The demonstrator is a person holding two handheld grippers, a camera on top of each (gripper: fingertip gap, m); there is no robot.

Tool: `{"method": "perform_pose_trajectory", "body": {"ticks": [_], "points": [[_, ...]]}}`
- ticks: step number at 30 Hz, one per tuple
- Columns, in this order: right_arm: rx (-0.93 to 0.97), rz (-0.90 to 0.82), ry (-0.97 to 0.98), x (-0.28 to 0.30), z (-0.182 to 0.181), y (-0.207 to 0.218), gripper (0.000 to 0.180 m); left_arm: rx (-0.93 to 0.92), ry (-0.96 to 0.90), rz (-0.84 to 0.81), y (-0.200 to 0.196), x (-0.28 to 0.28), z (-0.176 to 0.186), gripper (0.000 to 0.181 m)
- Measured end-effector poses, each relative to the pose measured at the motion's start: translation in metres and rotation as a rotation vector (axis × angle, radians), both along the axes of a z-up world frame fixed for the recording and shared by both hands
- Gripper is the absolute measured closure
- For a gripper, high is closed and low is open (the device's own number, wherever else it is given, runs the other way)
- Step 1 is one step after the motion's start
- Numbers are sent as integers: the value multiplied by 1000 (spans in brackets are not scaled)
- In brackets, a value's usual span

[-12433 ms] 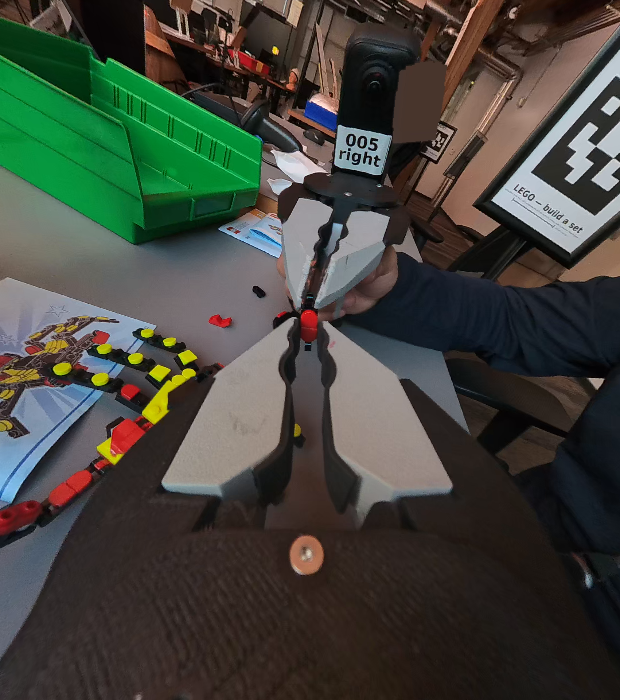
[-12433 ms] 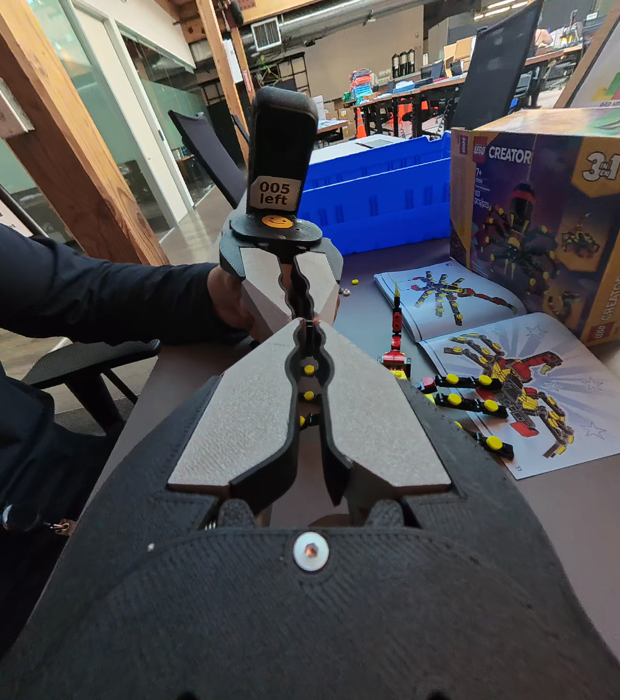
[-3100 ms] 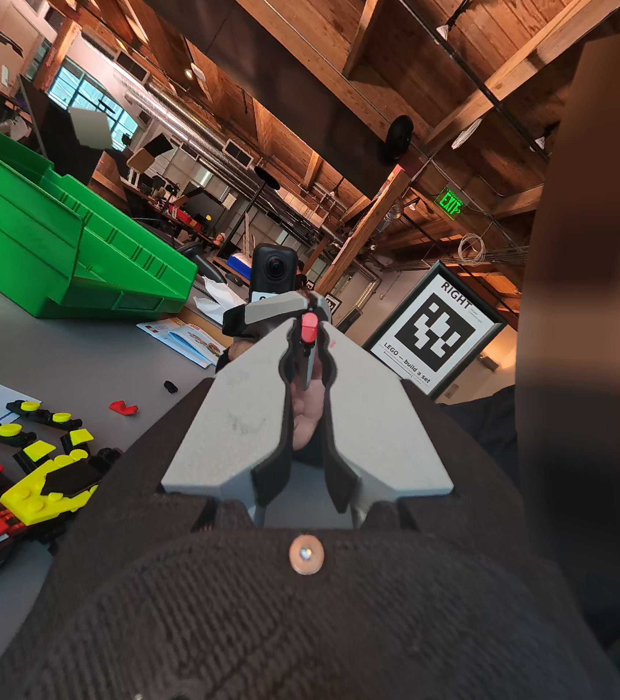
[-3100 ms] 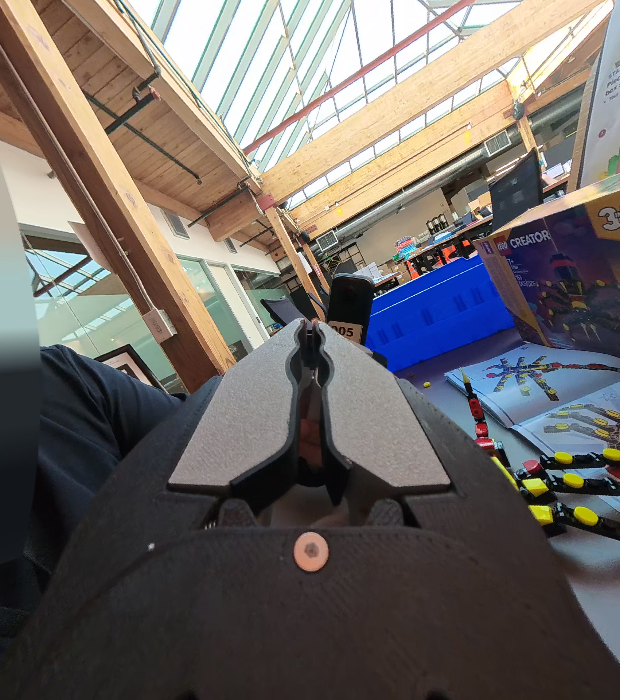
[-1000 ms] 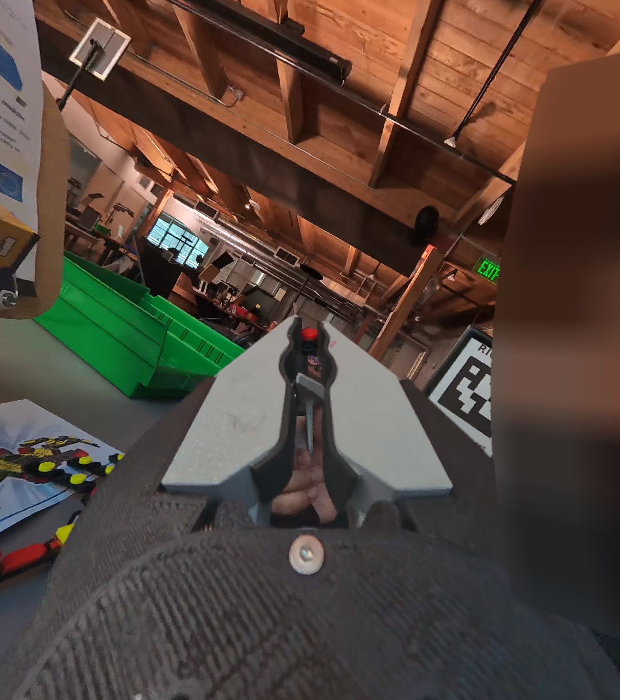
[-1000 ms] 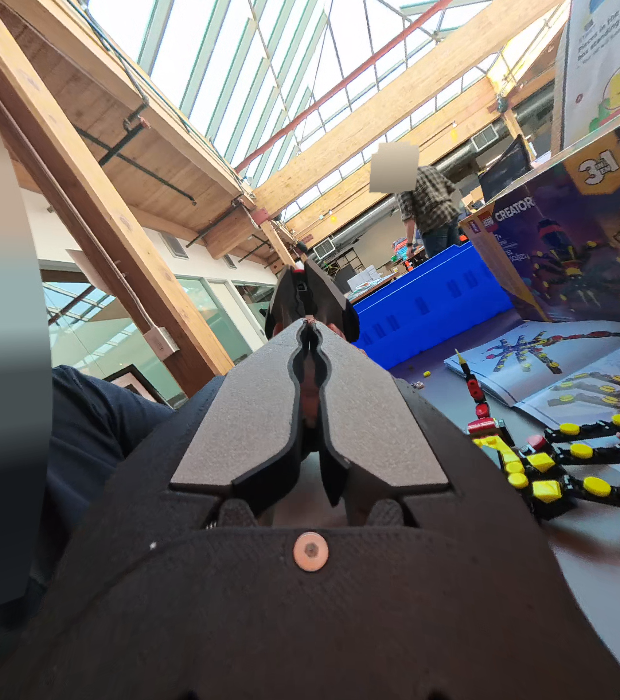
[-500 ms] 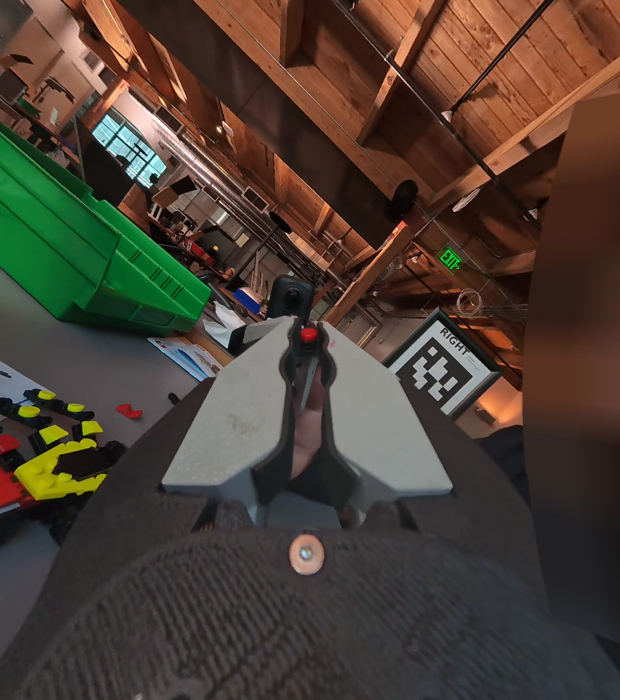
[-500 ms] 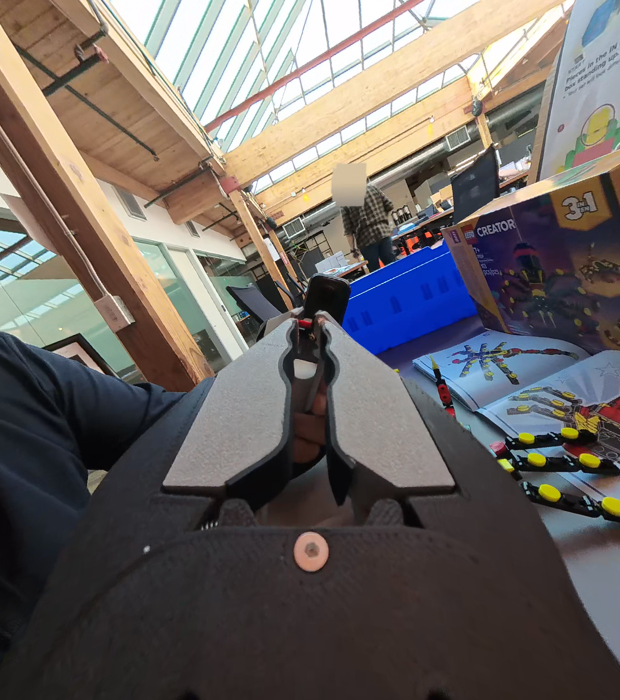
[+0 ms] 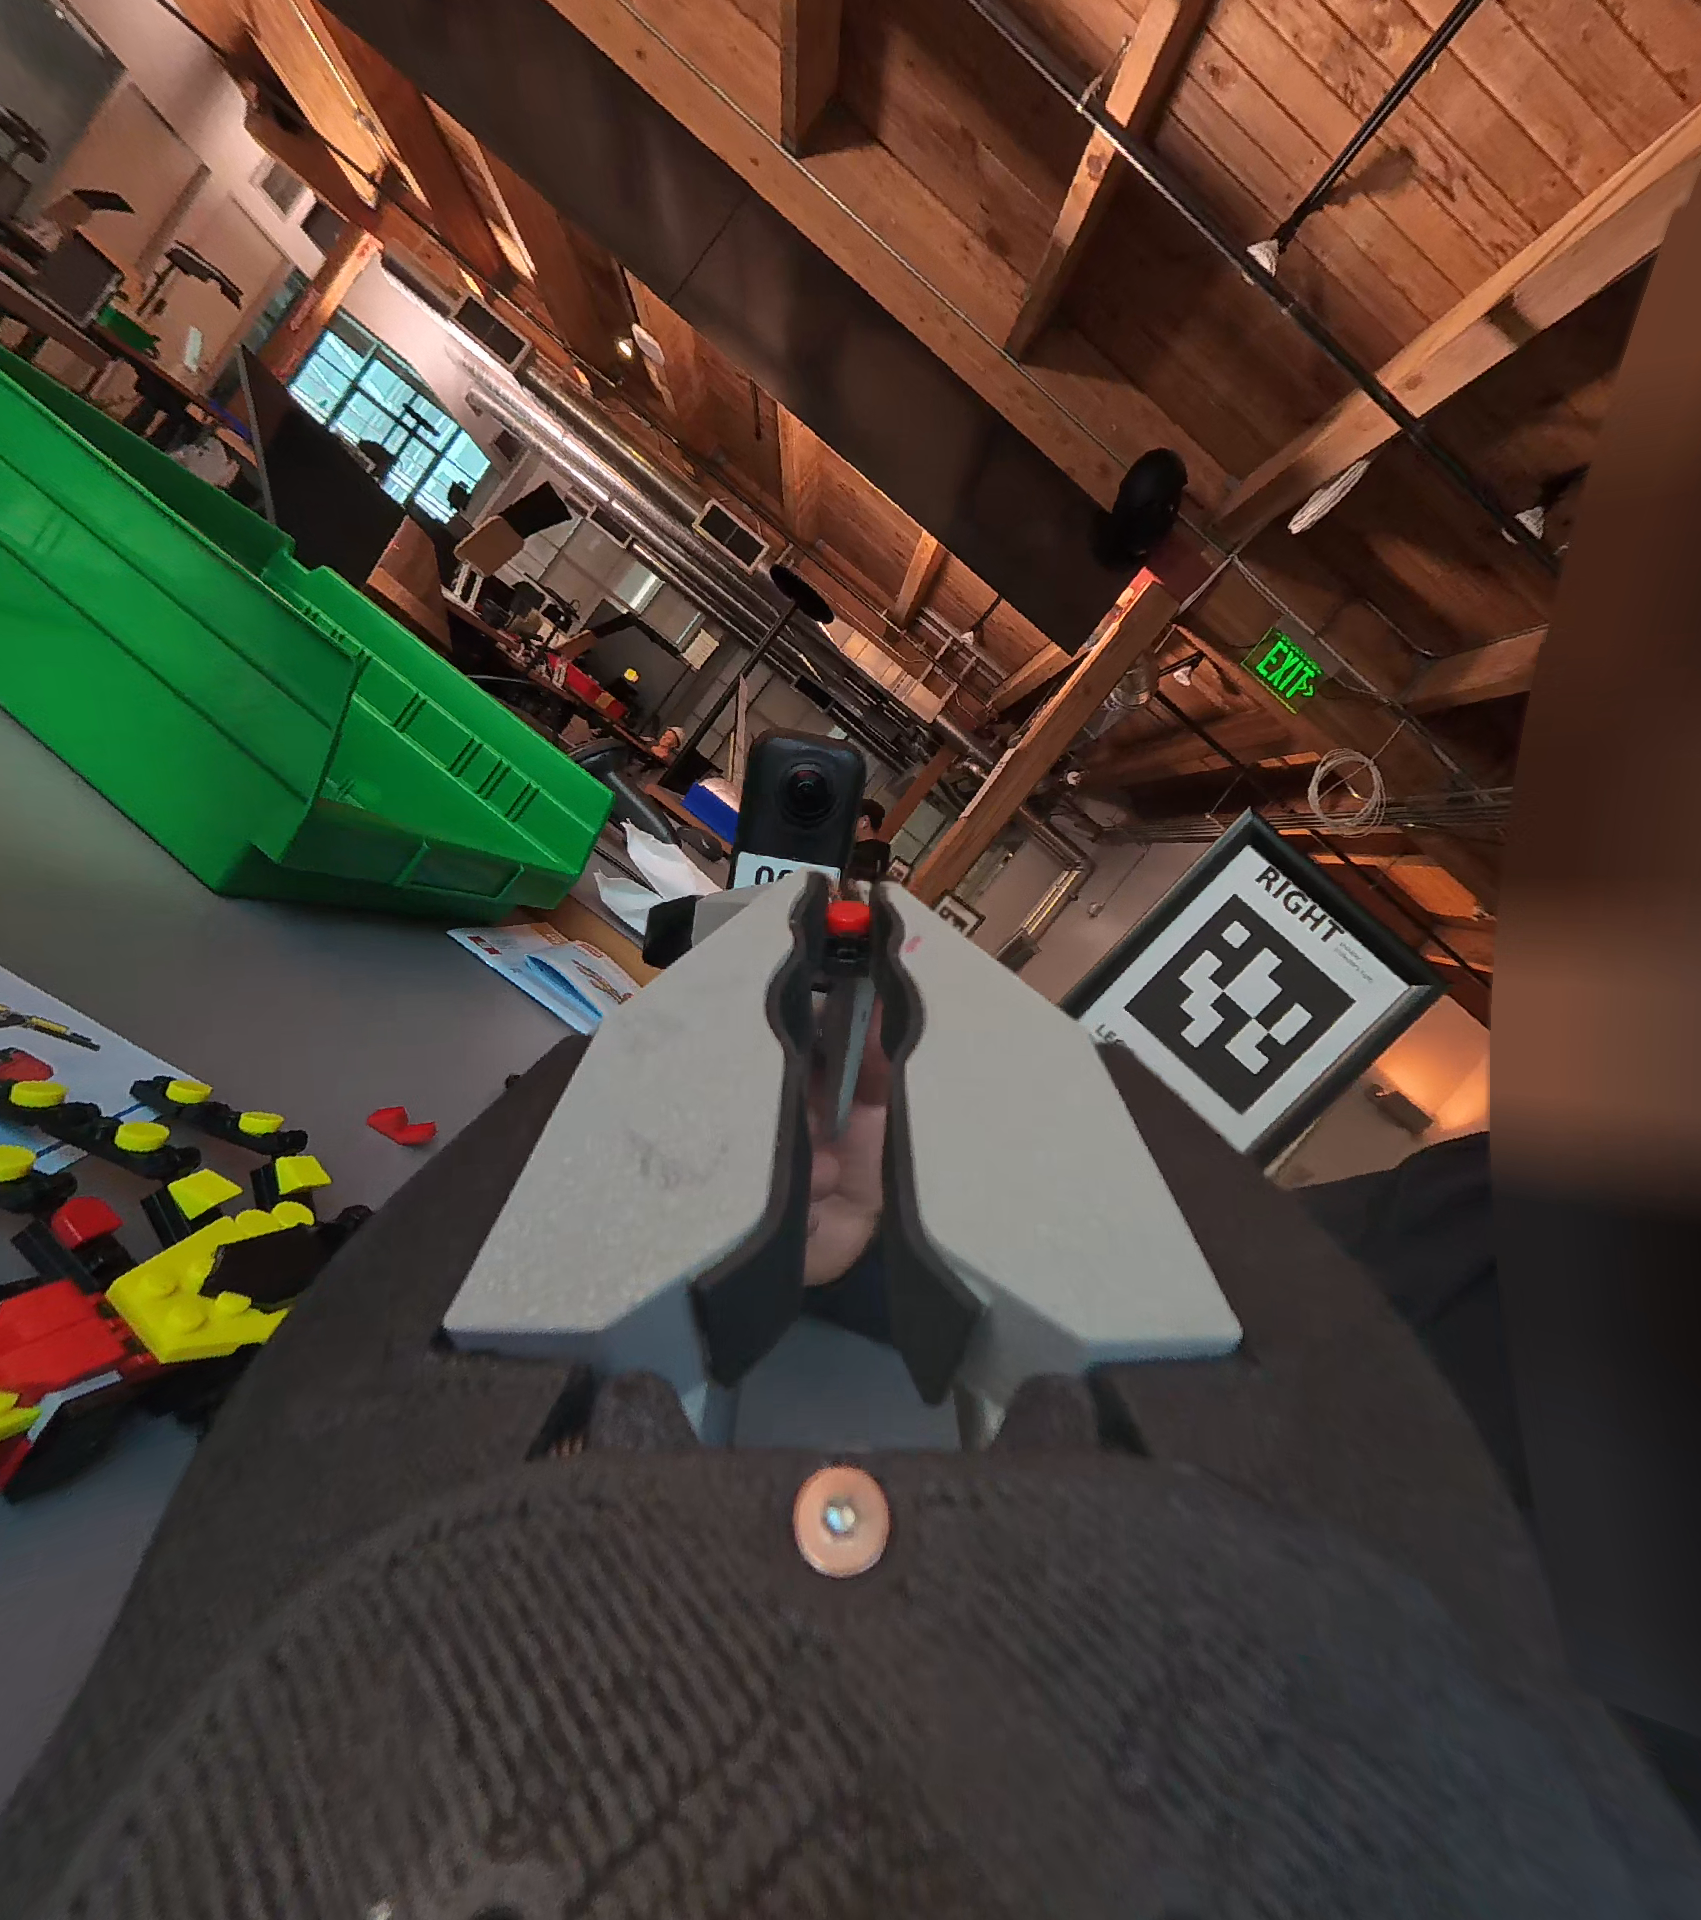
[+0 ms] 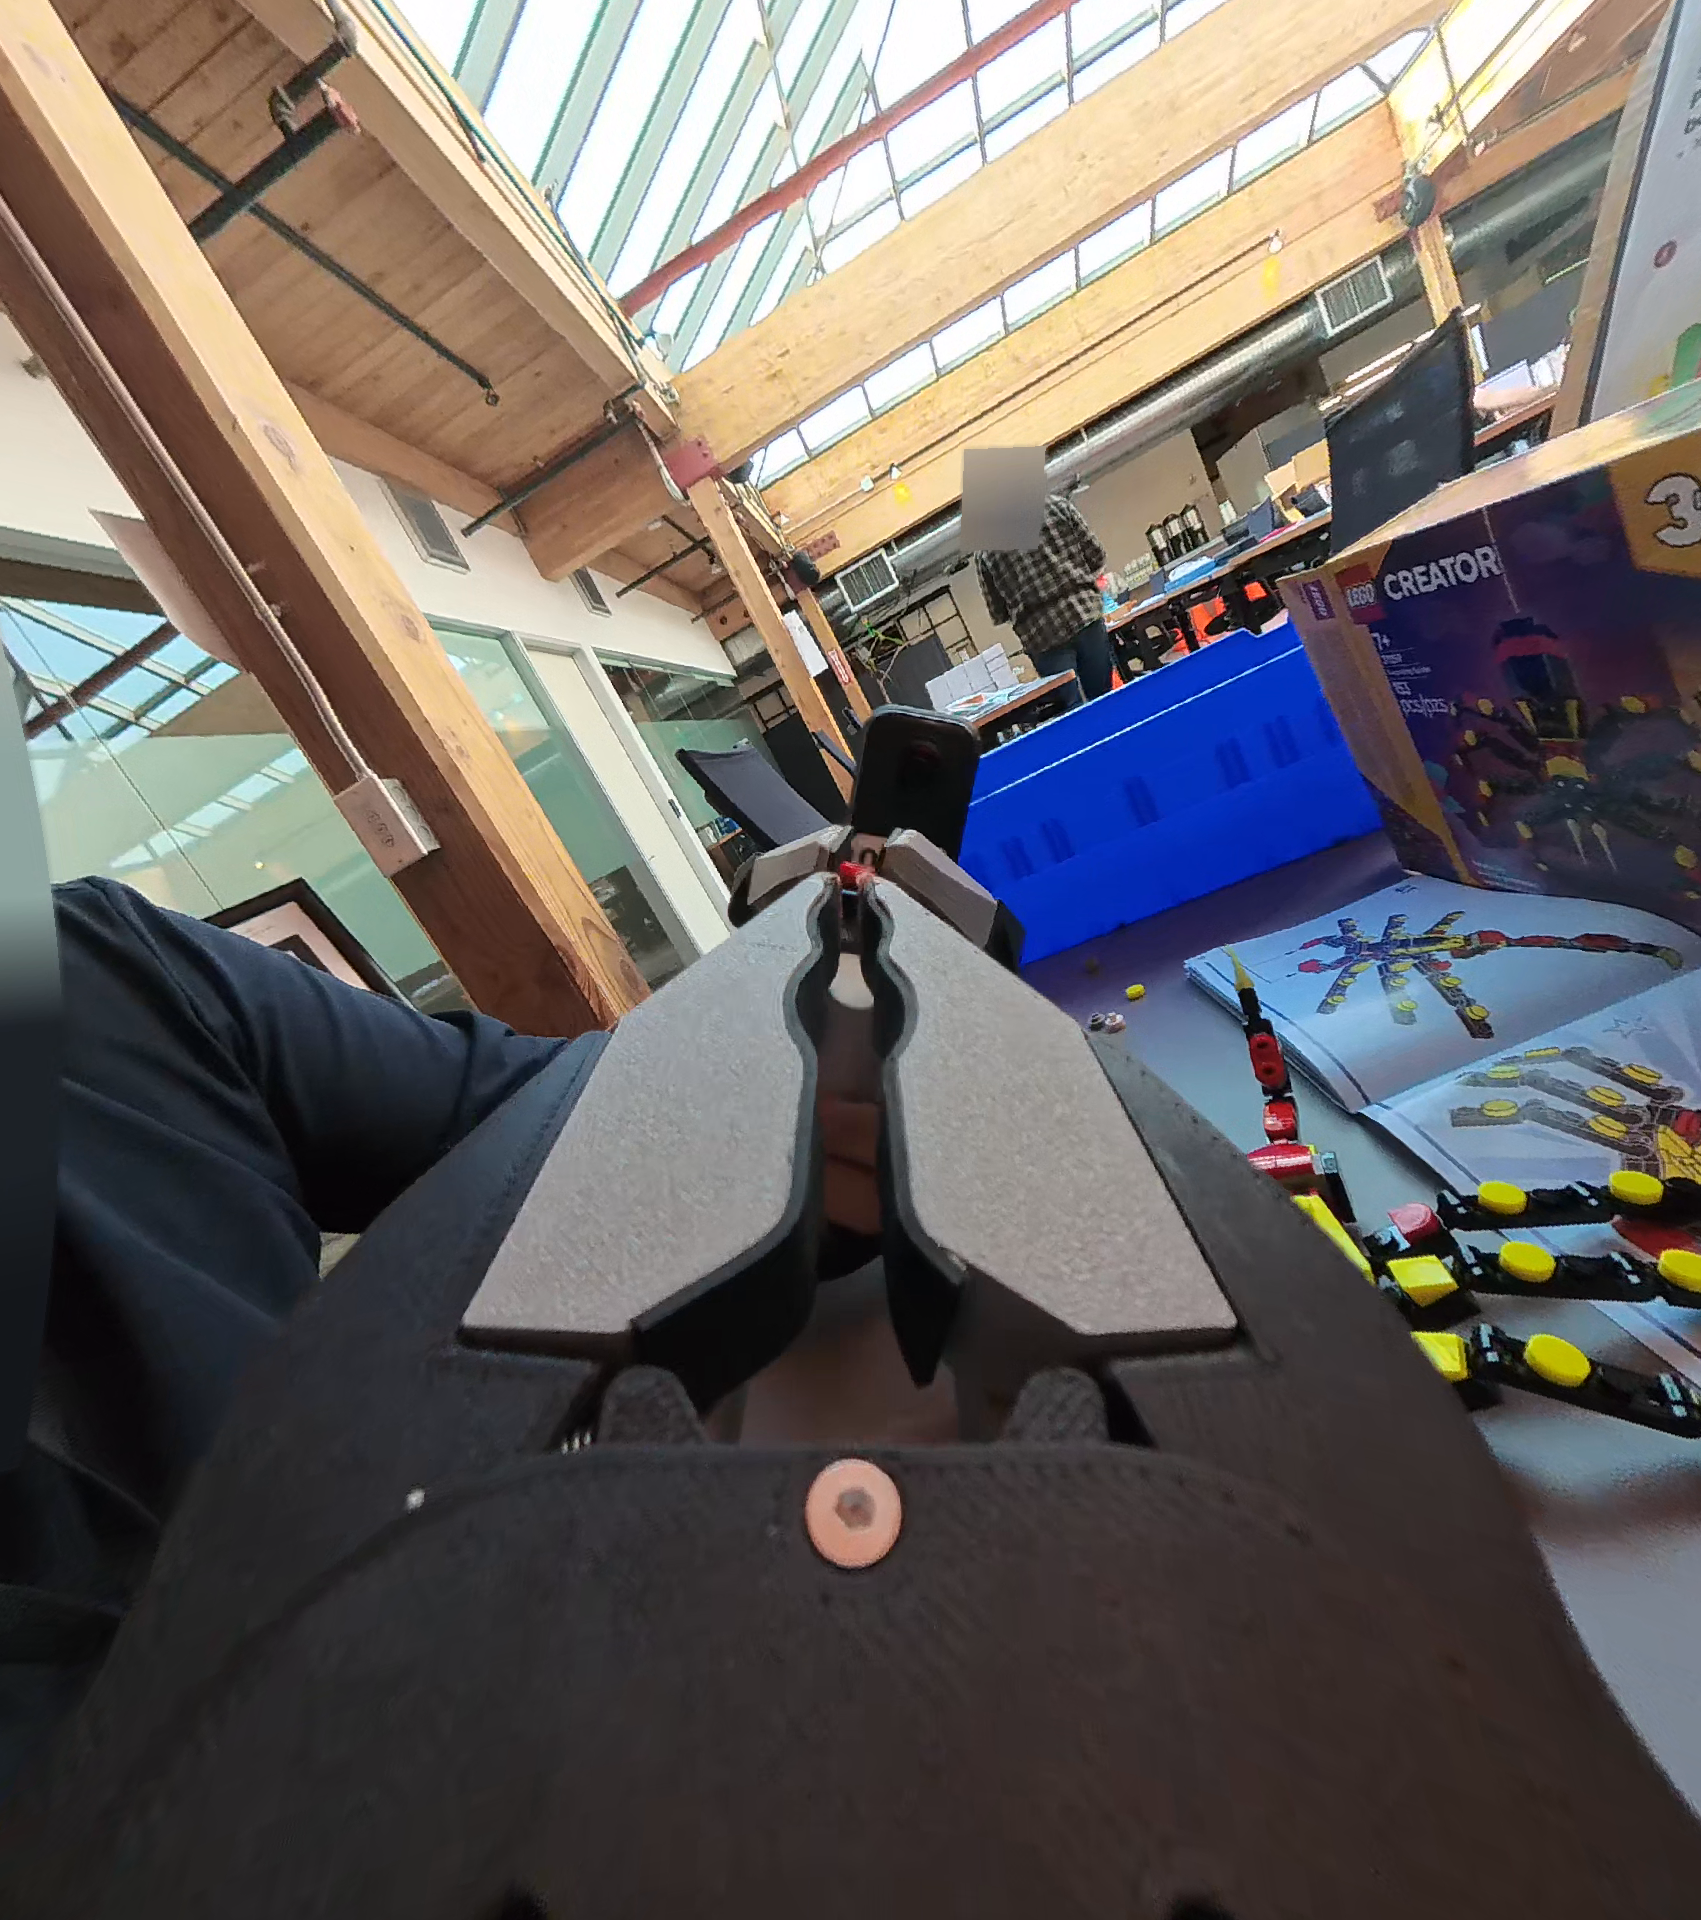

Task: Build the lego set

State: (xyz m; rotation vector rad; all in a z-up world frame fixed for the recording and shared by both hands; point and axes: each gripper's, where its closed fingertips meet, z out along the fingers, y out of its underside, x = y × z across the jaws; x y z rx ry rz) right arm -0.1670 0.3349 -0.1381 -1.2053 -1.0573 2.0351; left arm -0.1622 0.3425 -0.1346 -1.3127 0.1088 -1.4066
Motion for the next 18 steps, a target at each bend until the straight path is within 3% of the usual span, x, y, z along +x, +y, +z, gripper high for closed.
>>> {"method": "perform_pose_trajectory", "body": {"ticks": [4, 7, 8, 11, 18], "points": [[131, -38, -18, -2, -4, -5, 180, 43, 76, 45, -3, -1, 2, 177], [385, 45, -190, -12, -41, -39, 180, 115, -79, 80, -7, -25, 29, 176], [413, 36, -154, -14, -37, -47, 180, 115, -77, 84, -7, -31, 32, 177], [316, 22, -106, -16, -24, -39, 180, 95, 6, 108, -6, -31, 21, 176], [244, -101, -83, -4, -13, 2, 180, 7, 6, 80, 5, -31, 8, 177]]}}
